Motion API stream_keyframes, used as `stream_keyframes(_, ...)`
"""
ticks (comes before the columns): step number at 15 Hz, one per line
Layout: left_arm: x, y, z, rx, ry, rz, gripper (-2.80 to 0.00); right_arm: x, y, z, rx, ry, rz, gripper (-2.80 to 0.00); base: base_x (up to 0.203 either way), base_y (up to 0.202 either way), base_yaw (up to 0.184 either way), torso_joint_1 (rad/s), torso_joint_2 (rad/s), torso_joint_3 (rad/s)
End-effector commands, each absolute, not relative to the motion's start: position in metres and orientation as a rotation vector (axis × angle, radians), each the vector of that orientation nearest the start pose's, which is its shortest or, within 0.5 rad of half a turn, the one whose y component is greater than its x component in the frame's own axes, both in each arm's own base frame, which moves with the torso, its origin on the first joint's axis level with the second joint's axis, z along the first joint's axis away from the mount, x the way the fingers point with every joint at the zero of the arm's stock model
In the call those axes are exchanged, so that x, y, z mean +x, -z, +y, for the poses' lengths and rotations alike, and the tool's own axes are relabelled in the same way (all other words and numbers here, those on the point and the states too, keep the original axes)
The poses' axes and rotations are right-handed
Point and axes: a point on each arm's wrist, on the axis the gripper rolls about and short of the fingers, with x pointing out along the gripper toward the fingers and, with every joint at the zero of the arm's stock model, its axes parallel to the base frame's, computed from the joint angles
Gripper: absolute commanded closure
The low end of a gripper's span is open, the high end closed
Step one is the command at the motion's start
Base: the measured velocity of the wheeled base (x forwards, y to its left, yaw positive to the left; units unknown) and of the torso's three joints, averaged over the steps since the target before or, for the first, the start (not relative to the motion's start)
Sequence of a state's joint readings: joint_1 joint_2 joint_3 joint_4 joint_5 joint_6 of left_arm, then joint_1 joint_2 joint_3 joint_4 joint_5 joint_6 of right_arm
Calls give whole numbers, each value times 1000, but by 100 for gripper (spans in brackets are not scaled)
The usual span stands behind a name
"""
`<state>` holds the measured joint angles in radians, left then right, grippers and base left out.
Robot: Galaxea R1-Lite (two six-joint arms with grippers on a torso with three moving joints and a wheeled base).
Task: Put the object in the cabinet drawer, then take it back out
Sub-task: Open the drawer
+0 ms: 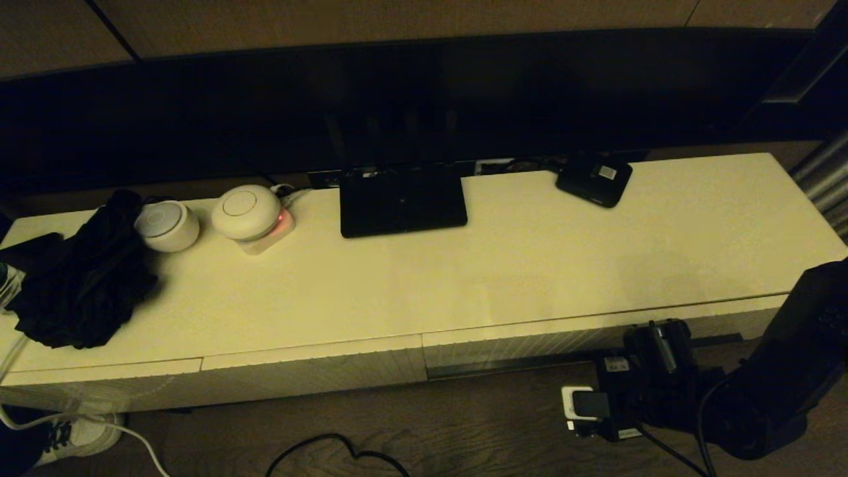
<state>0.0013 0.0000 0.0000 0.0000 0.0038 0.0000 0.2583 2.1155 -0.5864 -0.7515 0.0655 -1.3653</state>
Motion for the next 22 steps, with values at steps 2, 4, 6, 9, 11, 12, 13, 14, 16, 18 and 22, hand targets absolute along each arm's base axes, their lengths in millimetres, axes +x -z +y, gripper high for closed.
stream_keyframes(2,-23,-75,0,0,-6,3,0,301,-6,80,-1358,-806,460,-280,0,0,0,0,0,0)
stream_keyframes(4,-23,-75,0,0,-6,3,0,301,-4,80,-1358,-812,465,-280,0,0,0,0,0,0)
stream_keyframes(6,-23,-75,0,0,-6,3,0,301,-2,80,-1368,-820,467,-280,0,0,0,0,0,0)
stream_keyframes(9,-23,-75,0,0,-6,3,0,293,-3,80,-1368,-828,470,-280,0,0,0,0,0,0)
stream_keyframes(11,-23,-75,0,0,-6,3,0,289,-2,80,-1367,-843,476,-280,0,0,0,0,0,0)
stream_keyframes(12,-23,-75,0,0,-6,3,0,285,0,80,-1366,-853,486,-280,0,0,0,0,0,0)
stream_keyframes(13,-23,-75,0,0,-6,3,0,282,1,79,-1365,-862,494,-280,0,0,0,0,0,0)
stream_keyframes(14,-23,-75,0,0,-6,3,0,279,2,79,-1364,-869,500,-280,0,0,0,0,0,0)
stream_keyframes(16,-23,-75,0,0,-6,3,0,272,4,79,-1363,-889,513,-280,0,0,0,0,0,0)
stream_keyframes(18,-23,-75,0,0,-5,3,0,265,9,80,-1366,-910,523,-280,0,0,0,0,0,0)
stream_keyframes(22,-23,-75,0,0,-6,3,0,250,12,78,-1366,-929,532,-280,0,0,0,0,0,0)
